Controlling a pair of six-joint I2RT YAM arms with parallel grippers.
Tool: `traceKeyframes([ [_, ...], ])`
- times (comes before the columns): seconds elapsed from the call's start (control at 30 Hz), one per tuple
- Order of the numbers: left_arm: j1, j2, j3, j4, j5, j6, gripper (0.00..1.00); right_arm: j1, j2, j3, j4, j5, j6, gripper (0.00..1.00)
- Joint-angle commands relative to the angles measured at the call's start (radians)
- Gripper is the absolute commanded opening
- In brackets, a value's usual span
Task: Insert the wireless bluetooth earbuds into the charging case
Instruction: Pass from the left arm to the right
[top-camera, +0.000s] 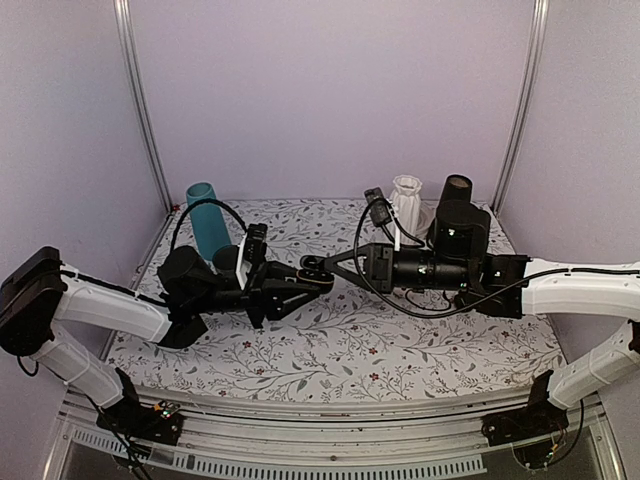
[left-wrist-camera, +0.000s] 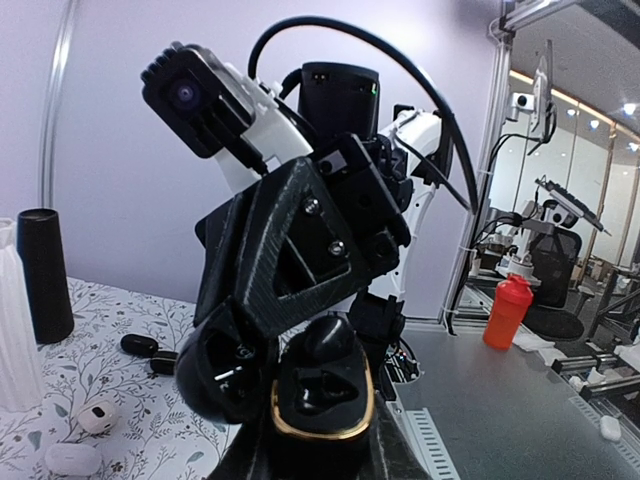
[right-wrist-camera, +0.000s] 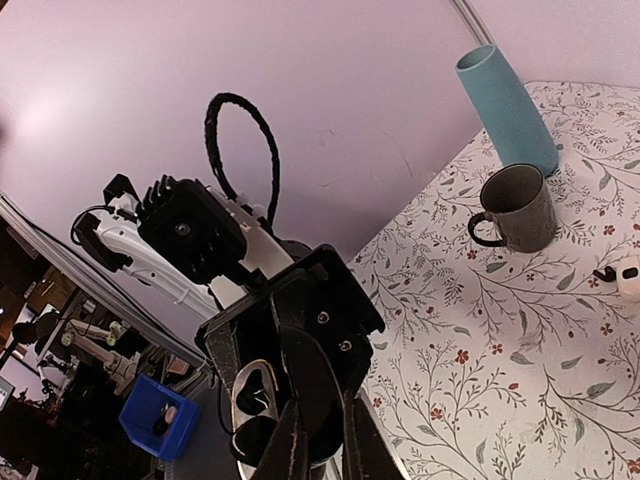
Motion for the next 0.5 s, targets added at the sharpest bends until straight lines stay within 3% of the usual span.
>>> traceKeyframes([
  [0.0,-0.001,-0.01,0.018,0.007,-0.006,0.008,0.06,0.004,-0.033,0.036,-0.01,0.005,-0.018,0.05],
  [0.17,-0.002,-0.017,0.01,0.006,-0.015,0.013,0.15,0.005,-0.039,0.052,-0.025,0.013,-0.041,0.04],
  [0.27,-0.002,-0.024,0.001,0.001,-0.037,0.018,0.28,0.005,-0.044,0.066,-0.058,0.035,-0.068,0.04],
  [0.43,-0.002,-0.052,-0.023,-0.058,-0.114,0.055,0.39,0.005,-0.063,0.085,-0.114,0.084,-0.115,0.04],
  [0.47,-0.001,-0.059,-0.027,-0.077,-0.131,0.063,0.52,0.005,-0.069,0.082,-0.123,0.096,-0.123,0.04],
])
